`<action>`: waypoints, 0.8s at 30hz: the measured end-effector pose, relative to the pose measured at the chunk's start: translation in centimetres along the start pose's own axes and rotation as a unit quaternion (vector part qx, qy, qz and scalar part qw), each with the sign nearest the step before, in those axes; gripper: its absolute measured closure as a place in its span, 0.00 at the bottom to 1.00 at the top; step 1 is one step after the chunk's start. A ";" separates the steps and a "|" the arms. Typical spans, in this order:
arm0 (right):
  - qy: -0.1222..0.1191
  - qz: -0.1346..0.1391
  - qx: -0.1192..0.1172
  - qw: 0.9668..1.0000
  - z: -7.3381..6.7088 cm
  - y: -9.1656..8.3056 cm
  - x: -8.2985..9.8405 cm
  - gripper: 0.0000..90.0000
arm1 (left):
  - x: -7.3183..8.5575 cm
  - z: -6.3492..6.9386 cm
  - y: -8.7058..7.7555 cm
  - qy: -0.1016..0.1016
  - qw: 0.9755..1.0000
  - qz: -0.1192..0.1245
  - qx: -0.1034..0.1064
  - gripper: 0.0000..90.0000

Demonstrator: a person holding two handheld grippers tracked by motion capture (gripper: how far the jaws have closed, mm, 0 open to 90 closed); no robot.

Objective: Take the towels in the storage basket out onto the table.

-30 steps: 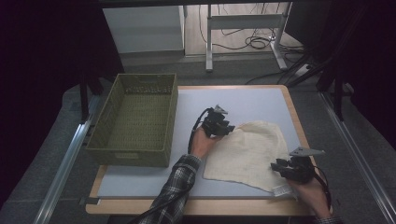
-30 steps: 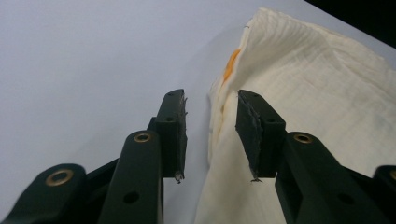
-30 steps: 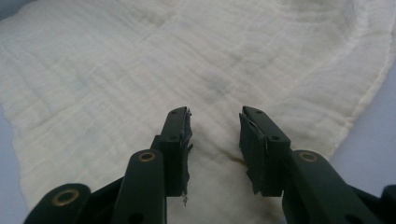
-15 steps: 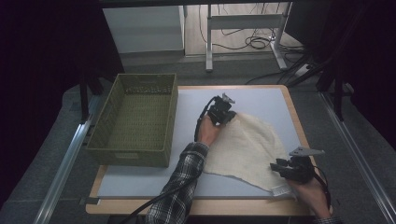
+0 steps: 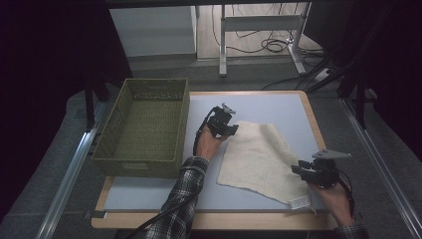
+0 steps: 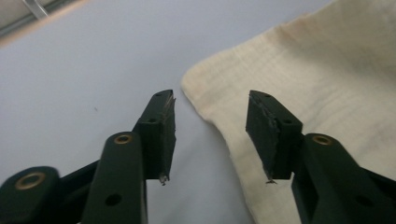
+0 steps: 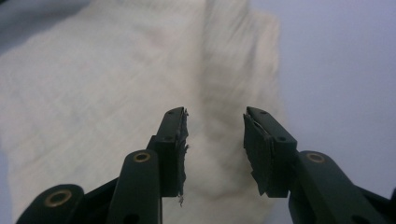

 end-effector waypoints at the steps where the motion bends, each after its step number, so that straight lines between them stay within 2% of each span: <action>1: -0.002 0.006 0.010 1.000 0.5 -0.1 -0.7 0.66 | 0.4 0.0 0.4 -0.005 1.000 -0.003 0.000 0.56; 3: 0.003 0.019 0.023 1.000 1.4 0.0 -2.1 0.66 | 1.1 0.3 1.1 -0.012 1.000 -0.008 0.005 0.54; 5: 0.001 0.023 0.036 0.999 2.3 0.4 -3.2 0.66 | 1.8 0.7 1.8 -0.010 1.000 -0.016 0.010 0.54; 6: 0.000 0.022 0.043 0.999 2.8 0.7 -3.6 0.66 | 2.2 0.9 2.1 -0.003 1.000 -0.026 0.010 0.61; 7: 0.001 0.020 0.048 0.999 3.2 1.2 -3.9 0.66 | 2.3 1.2 2.0 -0.003 1.000 -0.017 0.020 0.71; 8: 0.002 0.017 0.052 0.999 3.6 1.6 -4.1 0.66 | 2.4 1.4 1.9 -0.011 0.999 -0.015 0.026 0.82; 9: 0.004 0.014 0.054 0.998 3.9 2.1 -4.2 0.66 | 2.5 1.4 1.8 -0.013 0.999 -0.017 0.023 0.92; 10: 0.008 0.010 0.055 0.998 4.1 2.5 -4.2 0.66 | 2.6 1.3 1.6 -0.009 1.000 -0.021 0.015 0.97; 14: 0.010 0.000 0.058 0.998 4.6 3.9 -3.9 0.65 | 3.5 0.4 0.2 0.000 0.999 -0.044 -0.021 0.99; 19: 0.014 -0.009 0.059 0.998 5.1 5.3 -3.4 0.64 | 5.0 -0.1 -1.9 -0.012 0.997 -0.060 -0.038 0.98; 24: 0.018 -0.007 0.058 0.998 5.0 7.3 -3.9 0.59 | 6.0 -0.4 -3.2 -0.012 0.996 -0.068 -0.055 0.96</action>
Point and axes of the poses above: each handheld gripper's, and its own axes: y roughly forward along the jaws, x roughly out of its underside, z roughly to its right, the point moved 9 cm from there along y, roughly forward along the jaws, and after that the axes turned 7 degrees about z, right-handed, at the moved point
